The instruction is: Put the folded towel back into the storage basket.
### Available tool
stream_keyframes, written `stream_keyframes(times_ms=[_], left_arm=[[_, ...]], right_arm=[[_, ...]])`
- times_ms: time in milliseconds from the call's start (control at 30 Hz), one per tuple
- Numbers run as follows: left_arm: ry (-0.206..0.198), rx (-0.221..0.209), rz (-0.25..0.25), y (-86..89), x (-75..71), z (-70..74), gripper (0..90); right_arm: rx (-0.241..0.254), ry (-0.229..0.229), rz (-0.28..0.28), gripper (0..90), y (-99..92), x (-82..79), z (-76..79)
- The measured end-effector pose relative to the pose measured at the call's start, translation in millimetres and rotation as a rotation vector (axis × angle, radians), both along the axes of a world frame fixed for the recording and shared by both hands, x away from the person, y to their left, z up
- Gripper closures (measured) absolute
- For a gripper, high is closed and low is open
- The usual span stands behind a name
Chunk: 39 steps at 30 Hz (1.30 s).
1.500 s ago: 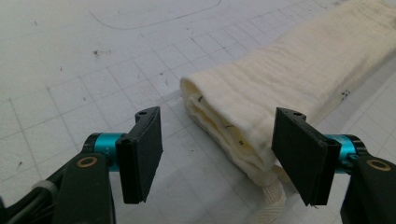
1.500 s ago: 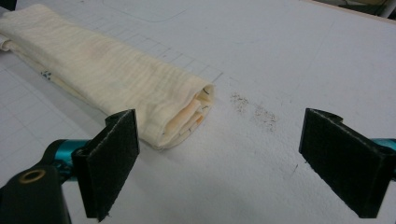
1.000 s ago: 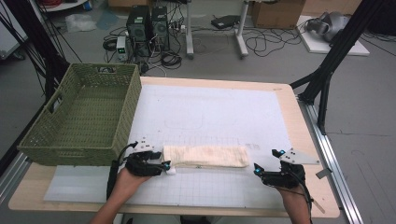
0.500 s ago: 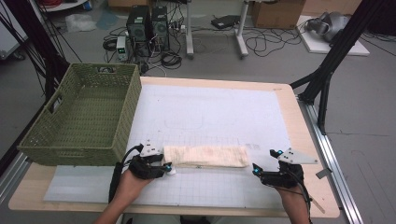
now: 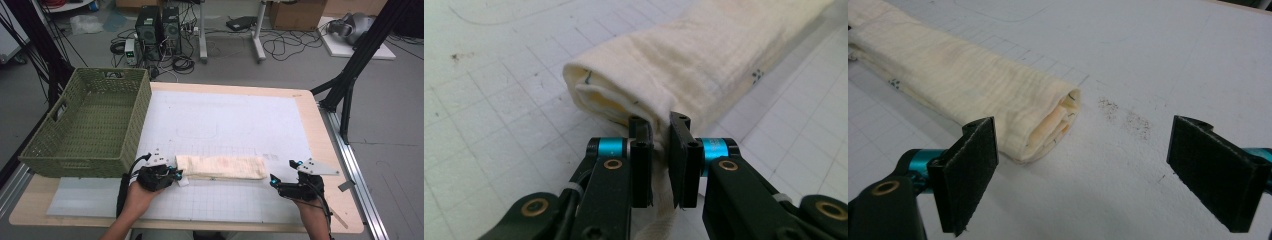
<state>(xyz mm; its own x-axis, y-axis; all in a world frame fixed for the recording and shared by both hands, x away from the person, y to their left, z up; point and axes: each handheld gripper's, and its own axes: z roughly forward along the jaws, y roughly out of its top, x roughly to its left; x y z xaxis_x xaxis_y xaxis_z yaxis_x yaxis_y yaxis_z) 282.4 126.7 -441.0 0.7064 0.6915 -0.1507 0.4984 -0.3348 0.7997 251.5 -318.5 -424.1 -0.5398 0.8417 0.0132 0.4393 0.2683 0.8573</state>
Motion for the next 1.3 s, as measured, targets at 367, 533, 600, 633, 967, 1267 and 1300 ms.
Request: stream_keyframes(times_ms=[367, 533, 600, 633, 967, 1267, 1300], left_arm=[[-0.002, -0.037, 0.006, 4.2, 0.6, 2.0, 81.1], [-0.003, -0.035, 0.011, 5.3, 0.7, 1.5, 81.1], [-0.003, -0.033, 0.013, 5.2, 0.6, 1.3, 81.0], [-0.004, -0.033, 0.01, 5.1, 0.7, 1.2, 81.0], [-0.002, -0.028, 0.01, 4.5, 1.9, -0.7, 80.9], [-0.007, -0.025, 0.012, 3.2, 2.2, -1.3, 80.8], [-0.008, -0.025, 0.013, 2.9, 2.0, -1.4, 80.7]], right_arm=[[-0.026, 0.064, 0.031, 11.4, 31.8, 17.0, -12.8], [-0.028, 0.129, 0.031, 18.4, 38.5, 26.0, -23.1], [-0.003, 0.143, 0.043, 22.0, 37.7, 26.9, -25.0], [-0.001, 0.143, 0.043, 25.1, 37.9, 27.2, -25.3], [-0.04, 0.176, 0.078, 45.0, 45.2, 27.7, -27.0], [-0.041, 0.19, 0.08, 63.6, 46.4, 28.7, -25.3], [-0.041, 0.201, 0.084, 66.3, 47.2, 29.1, -24.4]])
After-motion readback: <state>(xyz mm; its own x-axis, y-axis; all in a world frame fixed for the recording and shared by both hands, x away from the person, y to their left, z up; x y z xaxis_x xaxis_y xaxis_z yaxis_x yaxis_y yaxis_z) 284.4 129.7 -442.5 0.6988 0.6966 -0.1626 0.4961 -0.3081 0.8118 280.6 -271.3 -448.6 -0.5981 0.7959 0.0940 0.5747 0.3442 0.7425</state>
